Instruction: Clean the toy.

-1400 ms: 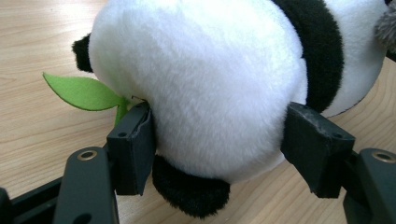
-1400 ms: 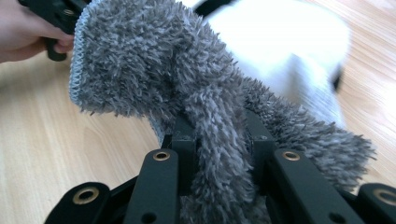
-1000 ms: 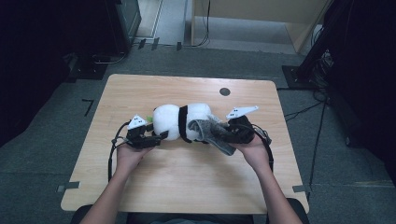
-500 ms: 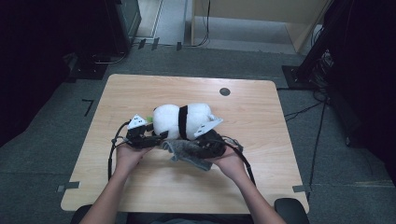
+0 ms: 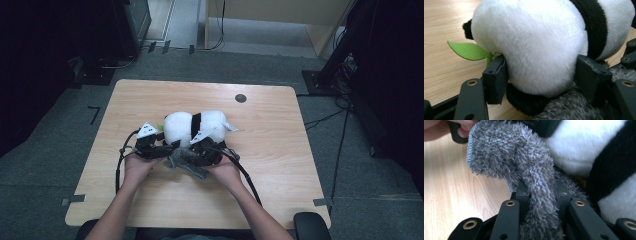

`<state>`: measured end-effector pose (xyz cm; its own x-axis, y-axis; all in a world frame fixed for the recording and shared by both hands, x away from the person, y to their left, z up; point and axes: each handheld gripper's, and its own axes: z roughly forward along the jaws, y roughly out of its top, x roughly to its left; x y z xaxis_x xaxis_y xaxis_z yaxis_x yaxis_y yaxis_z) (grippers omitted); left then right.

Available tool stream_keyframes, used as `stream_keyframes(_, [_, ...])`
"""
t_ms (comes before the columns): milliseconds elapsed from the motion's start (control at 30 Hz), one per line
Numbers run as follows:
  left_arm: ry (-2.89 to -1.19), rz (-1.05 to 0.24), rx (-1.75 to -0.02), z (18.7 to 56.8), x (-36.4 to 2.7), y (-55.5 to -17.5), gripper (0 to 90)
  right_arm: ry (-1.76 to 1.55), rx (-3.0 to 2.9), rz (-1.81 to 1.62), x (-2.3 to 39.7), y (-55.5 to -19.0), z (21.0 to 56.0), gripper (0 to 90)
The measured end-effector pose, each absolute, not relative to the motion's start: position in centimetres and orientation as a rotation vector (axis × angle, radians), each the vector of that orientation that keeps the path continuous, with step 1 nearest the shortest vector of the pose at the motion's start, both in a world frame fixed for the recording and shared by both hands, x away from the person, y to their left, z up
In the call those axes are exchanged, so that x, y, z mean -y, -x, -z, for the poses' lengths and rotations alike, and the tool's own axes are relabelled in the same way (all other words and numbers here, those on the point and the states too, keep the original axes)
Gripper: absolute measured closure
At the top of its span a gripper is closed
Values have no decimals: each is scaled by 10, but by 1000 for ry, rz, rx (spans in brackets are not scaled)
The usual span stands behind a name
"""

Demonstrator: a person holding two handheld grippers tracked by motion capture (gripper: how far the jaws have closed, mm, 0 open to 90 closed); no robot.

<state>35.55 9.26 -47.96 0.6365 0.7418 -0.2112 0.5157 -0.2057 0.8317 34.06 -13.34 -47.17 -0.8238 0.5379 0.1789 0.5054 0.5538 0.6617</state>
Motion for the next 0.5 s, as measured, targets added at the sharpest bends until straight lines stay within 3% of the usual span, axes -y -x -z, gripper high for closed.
stream_keyframes(500, [-1866,-289,-1007,481,-93,-355,307,-1031,-2591,-1122,202,-323,460,718])
